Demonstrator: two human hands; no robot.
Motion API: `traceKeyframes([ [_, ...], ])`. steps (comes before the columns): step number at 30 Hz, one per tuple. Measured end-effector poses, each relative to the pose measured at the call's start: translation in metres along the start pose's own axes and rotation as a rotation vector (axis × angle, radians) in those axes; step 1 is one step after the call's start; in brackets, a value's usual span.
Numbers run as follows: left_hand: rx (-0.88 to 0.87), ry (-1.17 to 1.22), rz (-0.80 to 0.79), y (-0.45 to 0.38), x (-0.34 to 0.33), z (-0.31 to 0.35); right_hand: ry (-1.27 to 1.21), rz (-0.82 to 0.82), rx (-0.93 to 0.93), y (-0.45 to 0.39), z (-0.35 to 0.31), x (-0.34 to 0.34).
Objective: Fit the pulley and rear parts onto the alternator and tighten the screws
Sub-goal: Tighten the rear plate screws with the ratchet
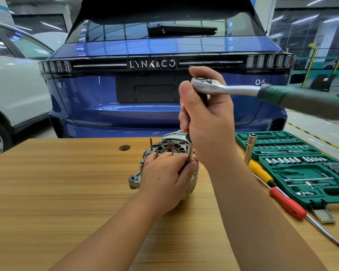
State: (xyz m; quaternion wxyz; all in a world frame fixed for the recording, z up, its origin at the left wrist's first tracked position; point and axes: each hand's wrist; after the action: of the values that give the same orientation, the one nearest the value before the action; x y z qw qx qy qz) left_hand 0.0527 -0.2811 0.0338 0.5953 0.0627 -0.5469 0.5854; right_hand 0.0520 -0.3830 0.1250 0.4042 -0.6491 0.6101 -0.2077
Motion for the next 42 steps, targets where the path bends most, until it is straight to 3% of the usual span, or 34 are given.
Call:
traceKeyframes([
  [4, 0.026, -0.003, -0.034, 0.000, 0.002, 0.001, 0.149, -0.016, 0.042, -0.001, 0.006, -0.002],
  [18, -0.016, 0.000, -0.127, 0.005, 0.007, -0.005, 0.046, -0.048, 0.012, -0.003, 0.004, 0.006],
  [23, -0.056, 0.077, 0.054, 0.015, 0.015, -0.014, -0.036, 0.006, -0.002, -0.004, -0.002, 0.007],
  [26, 0.034, 0.097, 0.140, 0.013, 0.021, -0.028, -0.030, -0.003, 0.032, -0.006, -0.007, 0.009],
  [30, 0.212, 0.265, -0.067, 0.012, 0.026, -0.044, -0.009, -0.011, 0.051, -0.005, -0.008, 0.008],
  [37, 0.085, 0.092, -0.084, 0.015, 0.037, -0.058, 0.025, -0.020, 0.007, -0.001, -0.008, 0.001],
  [42, -0.041, 0.115, 0.052, 0.026, 0.037, -0.056, 0.007, -0.046, 0.022, 0.002, -0.013, -0.003],
])
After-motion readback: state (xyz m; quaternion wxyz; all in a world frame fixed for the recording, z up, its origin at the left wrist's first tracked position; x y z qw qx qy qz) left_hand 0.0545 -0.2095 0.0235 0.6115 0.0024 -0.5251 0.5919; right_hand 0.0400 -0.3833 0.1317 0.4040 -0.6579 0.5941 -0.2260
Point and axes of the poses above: each hand's wrist, its own y-axis away from the middle knuckle, its own x-axis out of the back of the hand, z = x × y, and after that the axes turned 2 degrees about -z, right-handed
